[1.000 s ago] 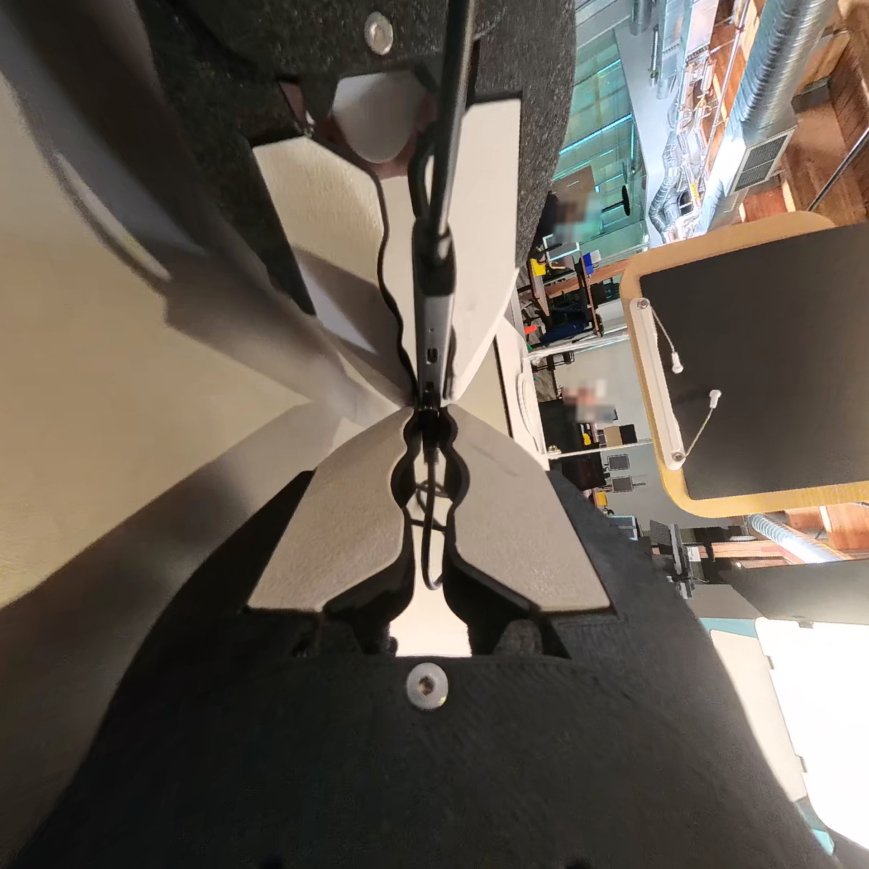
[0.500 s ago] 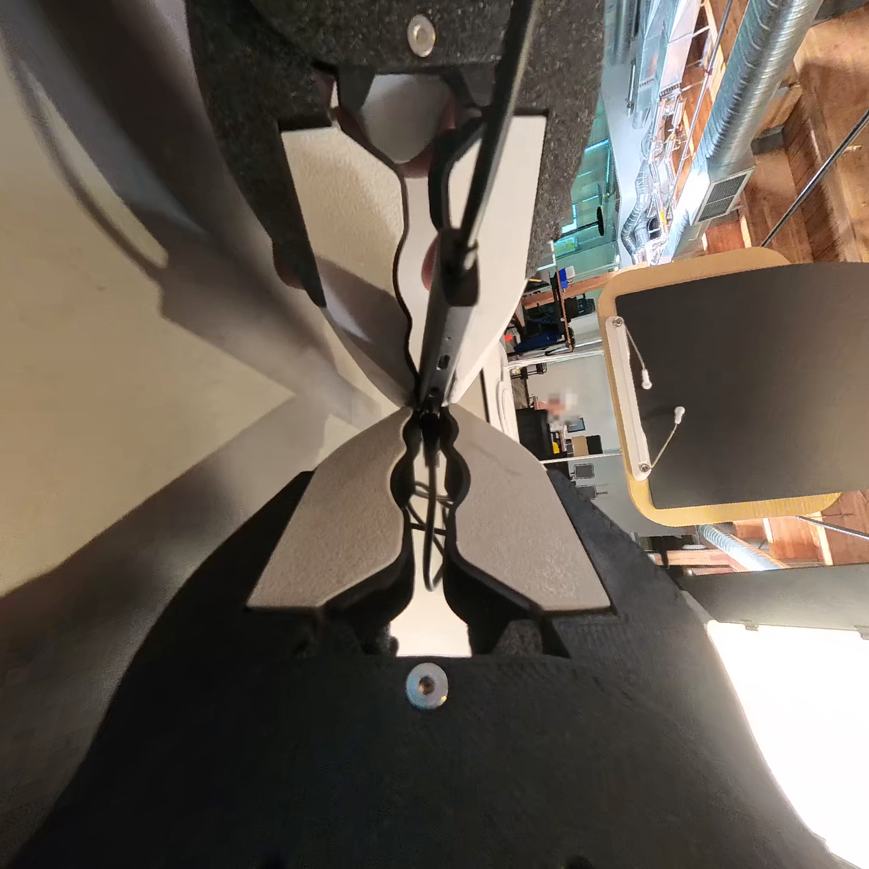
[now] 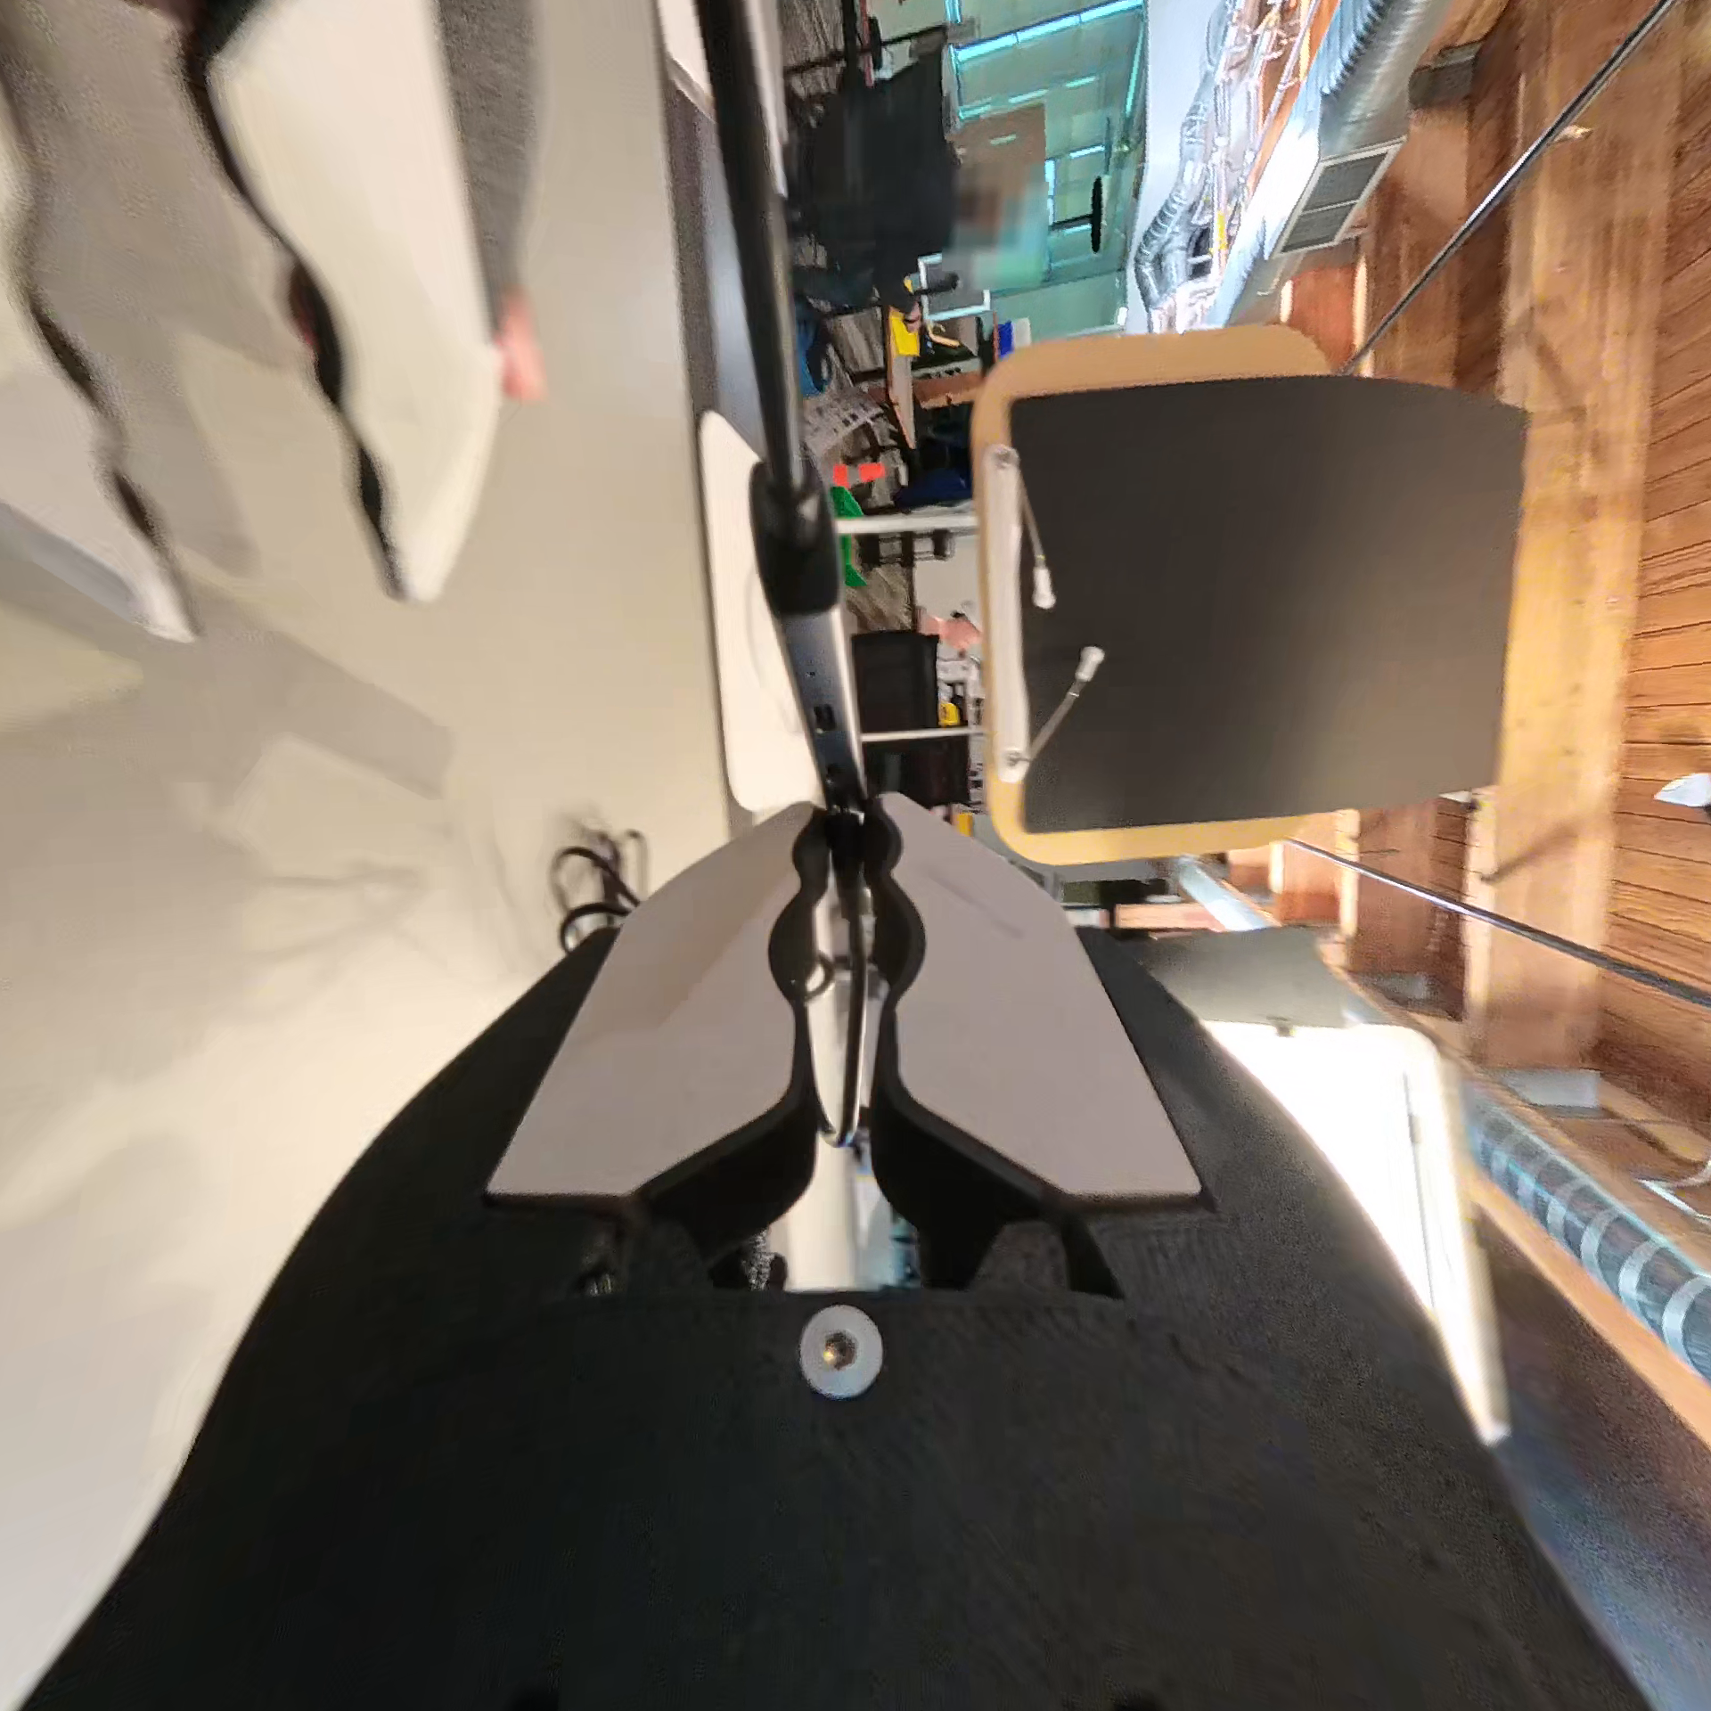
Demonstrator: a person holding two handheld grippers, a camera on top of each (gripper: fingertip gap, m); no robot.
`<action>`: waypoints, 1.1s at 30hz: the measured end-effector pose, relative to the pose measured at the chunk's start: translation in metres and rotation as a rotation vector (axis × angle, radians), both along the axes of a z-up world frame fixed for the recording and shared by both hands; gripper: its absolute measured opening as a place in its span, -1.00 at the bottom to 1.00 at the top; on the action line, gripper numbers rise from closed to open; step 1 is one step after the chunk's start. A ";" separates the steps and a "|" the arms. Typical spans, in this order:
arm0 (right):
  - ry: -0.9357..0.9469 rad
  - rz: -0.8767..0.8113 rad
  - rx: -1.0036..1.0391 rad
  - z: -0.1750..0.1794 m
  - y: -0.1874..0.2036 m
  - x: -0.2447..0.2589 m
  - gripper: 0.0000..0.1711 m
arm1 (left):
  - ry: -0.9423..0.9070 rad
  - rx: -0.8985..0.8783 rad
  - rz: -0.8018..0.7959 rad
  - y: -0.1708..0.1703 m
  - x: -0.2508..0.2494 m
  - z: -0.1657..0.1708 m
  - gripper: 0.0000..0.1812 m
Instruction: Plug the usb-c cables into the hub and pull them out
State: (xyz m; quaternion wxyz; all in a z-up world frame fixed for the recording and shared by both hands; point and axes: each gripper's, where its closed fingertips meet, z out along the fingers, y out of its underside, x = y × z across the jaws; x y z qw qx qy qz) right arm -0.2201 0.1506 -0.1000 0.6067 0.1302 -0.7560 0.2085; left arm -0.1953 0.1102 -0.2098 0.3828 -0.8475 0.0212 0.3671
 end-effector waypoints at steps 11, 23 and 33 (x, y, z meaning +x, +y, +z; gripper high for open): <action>0.284 -0.219 0.198 0.175 0.098 -0.027 -0.91 | 0.004 0.014 -0.027 0.000 0.003 0.000 -0.70; 0.347 -0.546 0.141 0.281 0.261 -0.019 -0.92 | 0.021 -0.004 -0.012 0.000 0.001 -0.002 -0.77; -0.217 -1.011 -0.033 0.064 0.402 -0.023 -0.92 | 0.039 -0.018 -0.011 0.000 0.000 -0.003 -0.83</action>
